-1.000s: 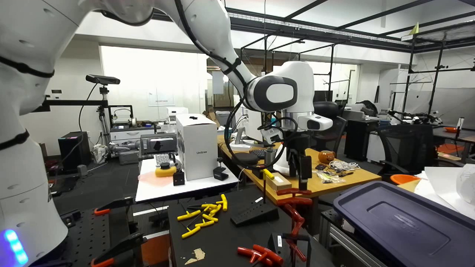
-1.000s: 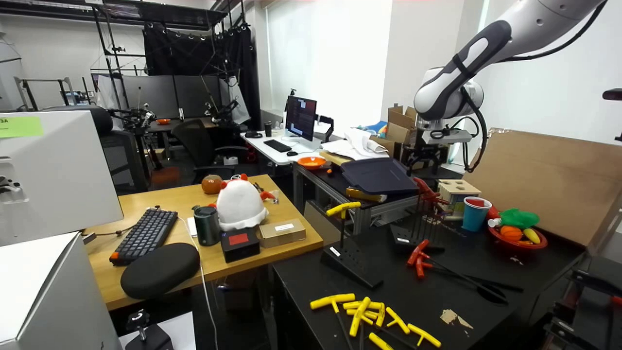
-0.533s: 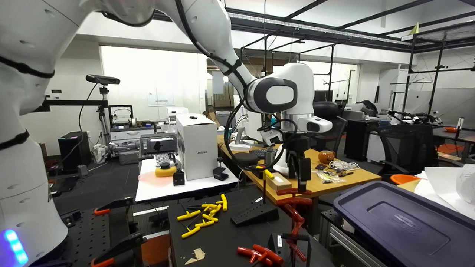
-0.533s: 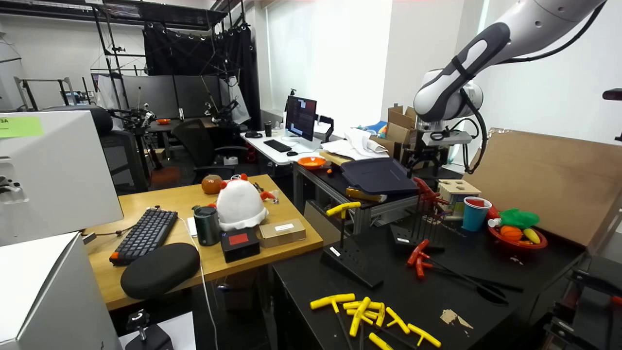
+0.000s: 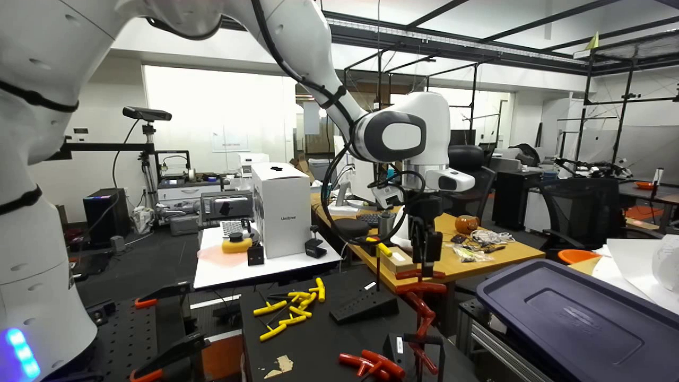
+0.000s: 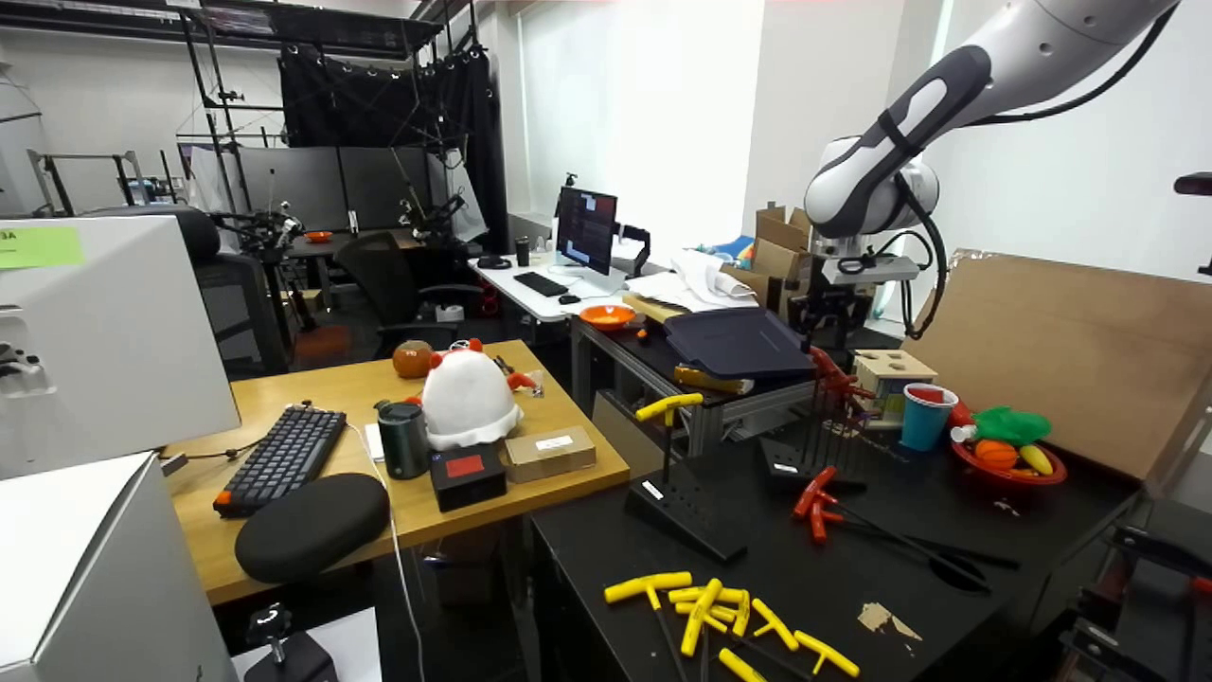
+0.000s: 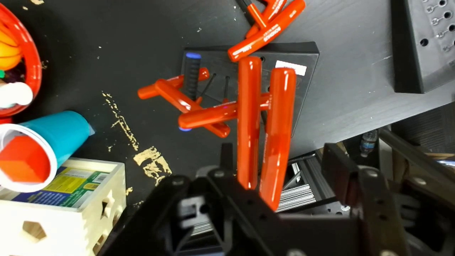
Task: Pick up the orange object tool and put it on the table
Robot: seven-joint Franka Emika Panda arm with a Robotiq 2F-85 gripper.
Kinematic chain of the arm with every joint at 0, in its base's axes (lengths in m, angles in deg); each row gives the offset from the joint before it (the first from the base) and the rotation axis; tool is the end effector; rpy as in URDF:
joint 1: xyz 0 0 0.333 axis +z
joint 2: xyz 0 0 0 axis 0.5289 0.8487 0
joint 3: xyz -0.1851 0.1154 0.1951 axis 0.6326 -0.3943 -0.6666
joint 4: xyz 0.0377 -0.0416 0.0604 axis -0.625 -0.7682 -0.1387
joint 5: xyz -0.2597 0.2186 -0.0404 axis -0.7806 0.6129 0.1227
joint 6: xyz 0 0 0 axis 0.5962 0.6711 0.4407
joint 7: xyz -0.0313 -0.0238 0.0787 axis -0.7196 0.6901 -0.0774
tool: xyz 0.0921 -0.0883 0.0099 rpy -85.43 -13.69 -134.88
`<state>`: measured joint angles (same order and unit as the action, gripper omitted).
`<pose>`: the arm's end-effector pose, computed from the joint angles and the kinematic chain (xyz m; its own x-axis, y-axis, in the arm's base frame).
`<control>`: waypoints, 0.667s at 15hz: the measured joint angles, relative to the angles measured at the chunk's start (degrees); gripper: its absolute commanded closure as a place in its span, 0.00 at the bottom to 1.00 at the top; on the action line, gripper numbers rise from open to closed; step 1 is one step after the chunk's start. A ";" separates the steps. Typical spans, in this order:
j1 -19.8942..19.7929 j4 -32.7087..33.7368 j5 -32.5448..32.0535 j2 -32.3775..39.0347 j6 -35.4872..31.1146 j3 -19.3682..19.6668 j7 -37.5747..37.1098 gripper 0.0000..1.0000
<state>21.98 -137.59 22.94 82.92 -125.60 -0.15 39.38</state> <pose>0.5769 -0.2059 0.2190 0.8418 -0.5381 0.0432 -0.5396 -0.8409 0.0421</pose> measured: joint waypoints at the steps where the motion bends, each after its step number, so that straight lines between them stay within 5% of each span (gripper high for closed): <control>1: 0.00 0.10 0.00 0.07 0.20 0.00 0.00 0.68; 2: 0.00 0.22 0.00 0.14 0.38 0.00 0.00 0.34; 4: -0.01 0.44 0.00 0.31 0.54 0.00 0.00 0.32; 6: -0.01 0.63 0.00 0.48 0.69 0.00 0.00 0.18; 7: -0.02 0.69 0.00 0.53 0.78 0.00 0.00 0.62; 8: -0.02 0.73 0.00 0.56 0.83 0.00 0.00 0.57; 10: -0.02 0.75 0.00 0.59 0.87 0.00 0.00 0.65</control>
<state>21.96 -136.84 22.94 83.51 -124.73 -0.15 39.38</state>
